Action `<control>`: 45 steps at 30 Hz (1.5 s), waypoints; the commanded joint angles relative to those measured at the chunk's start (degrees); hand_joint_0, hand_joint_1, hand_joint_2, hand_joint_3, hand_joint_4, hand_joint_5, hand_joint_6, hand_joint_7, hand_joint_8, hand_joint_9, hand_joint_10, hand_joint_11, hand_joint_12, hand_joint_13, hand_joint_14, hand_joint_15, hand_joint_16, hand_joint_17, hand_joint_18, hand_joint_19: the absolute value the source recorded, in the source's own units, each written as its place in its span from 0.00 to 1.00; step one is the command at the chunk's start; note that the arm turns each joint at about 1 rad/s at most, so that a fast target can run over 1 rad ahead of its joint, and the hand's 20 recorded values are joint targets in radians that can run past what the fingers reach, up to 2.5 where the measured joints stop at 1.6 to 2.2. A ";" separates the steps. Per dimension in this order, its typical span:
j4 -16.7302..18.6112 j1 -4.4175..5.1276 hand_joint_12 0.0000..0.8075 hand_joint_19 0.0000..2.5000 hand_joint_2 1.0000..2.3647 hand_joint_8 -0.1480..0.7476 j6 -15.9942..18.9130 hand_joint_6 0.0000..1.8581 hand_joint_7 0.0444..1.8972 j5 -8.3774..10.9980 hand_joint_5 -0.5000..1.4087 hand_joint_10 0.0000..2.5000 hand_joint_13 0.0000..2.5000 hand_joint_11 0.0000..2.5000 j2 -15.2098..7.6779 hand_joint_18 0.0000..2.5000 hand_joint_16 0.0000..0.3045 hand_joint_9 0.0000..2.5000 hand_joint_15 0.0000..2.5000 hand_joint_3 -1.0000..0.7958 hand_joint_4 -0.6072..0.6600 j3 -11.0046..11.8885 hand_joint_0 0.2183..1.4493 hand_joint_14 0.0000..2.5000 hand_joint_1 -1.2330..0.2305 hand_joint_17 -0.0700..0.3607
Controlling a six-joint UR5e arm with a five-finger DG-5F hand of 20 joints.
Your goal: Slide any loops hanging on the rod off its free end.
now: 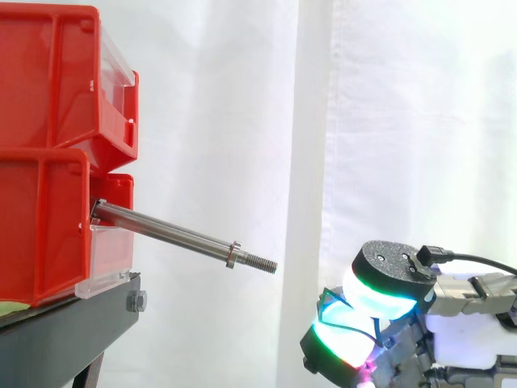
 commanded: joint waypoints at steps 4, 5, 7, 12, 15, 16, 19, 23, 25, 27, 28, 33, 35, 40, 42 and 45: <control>5.16 1.07 0.43 0.21 0.01 0.54 2.65 0.48 0.55 2.55 0.17 0.01 0.33 0.27 -0.02 0.31 0.17 0.40 0.15 0.40 0.55 -4.24 0.31 0.01 0.42 0.44; 6.13 1.24 0.43 0.21 0.01 0.53 2.56 0.48 0.55 2.99 0.17 0.01 0.33 0.27 -0.02 0.31 0.17 0.40 0.15 0.40 0.55 -4.76 0.31 0.01 0.42 0.44; 10.08 1.68 0.43 0.21 0.01 0.54 2.39 0.48 0.55 4.75 0.17 0.01 0.33 0.27 -0.02 0.31 0.17 0.40 0.15 0.40 0.55 -6.26 0.31 0.01 0.42 0.44; 11.93 2.12 0.43 0.21 0.01 0.53 1.86 0.48 0.55 5.28 0.17 0.01 0.33 0.27 -0.02 0.31 0.17 0.40 0.15 0.40 0.55 -7.05 0.31 0.01 0.42 0.44; 12.10 2.21 0.43 0.21 0.01 0.53 1.42 0.48 0.55 5.10 0.17 0.01 0.33 0.27 0.07 0.31 0.17 0.40 0.15 0.40 0.55 -7.05 0.31 0.01 0.41 0.44; 12.10 2.21 0.43 0.21 0.01 0.54 1.25 0.48 0.55 5.10 0.17 0.01 0.33 0.27 -0.02 0.31 0.17 0.40 0.15 0.40 0.54 -7.05 0.31 0.01 0.41 0.44; 11.49 2.39 0.43 0.21 0.01 0.54 -0.16 0.48 0.56 5.37 0.18 0.01 0.33 0.27 0.07 0.31 0.17 0.40 0.15 0.41 0.54 -7.05 0.31 0.01 0.41 0.44; 10.17 2.56 0.43 0.21 0.01 0.54 -1.48 0.48 0.56 5.37 0.18 0.01 0.33 0.27 0.07 0.31 0.17 0.40 0.15 0.42 0.54 -7.05 0.31 0.01 0.41 0.44; 9.82 2.65 0.43 0.21 0.01 0.54 -2.27 0.48 0.56 5.19 0.18 0.01 0.33 0.27 0.07 0.31 0.17 0.40 0.15 0.42 0.54 -7.05 0.31 0.01 0.41 0.44; 9.64 2.65 0.43 0.21 0.01 0.54 -3.24 0.48 0.56 5.01 0.18 0.01 0.33 0.27 0.07 0.31 0.17 0.40 0.15 0.42 0.54 -7.05 0.31 0.01 0.41 0.44; 9.55 2.65 0.43 0.21 0.01 0.53 -3.41 0.48 0.56 5.19 0.18 0.01 0.33 0.27 0.07 0.31 0.17 0.40 0.15 0.42 0.54 -7.05 0.31 0.01 0.41 0.44; 9.03 2.65 0.43 0.21 0.01 0.54 -3.85 0.48 0.56 5.10 0.18 0.01 0.33 0.27 0.07 0.31 0.17 0.40 0.15 0.42 0.54 -7.05 0.31 0.01 0.41 0.44; 8.94 2.65 0.43 0.21 0.01 0.54 -3.85 0.48 0.56 5.01 0.18 0.01 0.33 0.27 0.07 0.31 0.17 0.40 0.15 0.42 0.54 -7.05 0.31 0.01 0.41 0.44; 8.85 2.65 0.44 0.21 0.01 0.53 -3.85 0.48 0.56 5.10 0.18 0.01 0.33 0.27 0.07 0.30 0.17 0.40 0.15 0.43 0.54 -7.05 0.31 0.01 0.40 0.44; 8.85 2.65 0.44 0.21 0.01 0.53 -3.85 0.48 0.57 5.10 0.18 0.01 0.32 0.27 0.07 0.30 0.18 0.39 0.15 0.43 0.54 -7.05 0.31 0.01 0.40 0.44; 8.85 2.65 0.43 0.21 0.01 0.53 -3.85 0.48 0.58 5.10 0.18 0.01 0.32 0.27 0.07 0.29 0.17 0.39 0.15 0.43 0.54 -7.05 0.31 0.01 0.40 0.44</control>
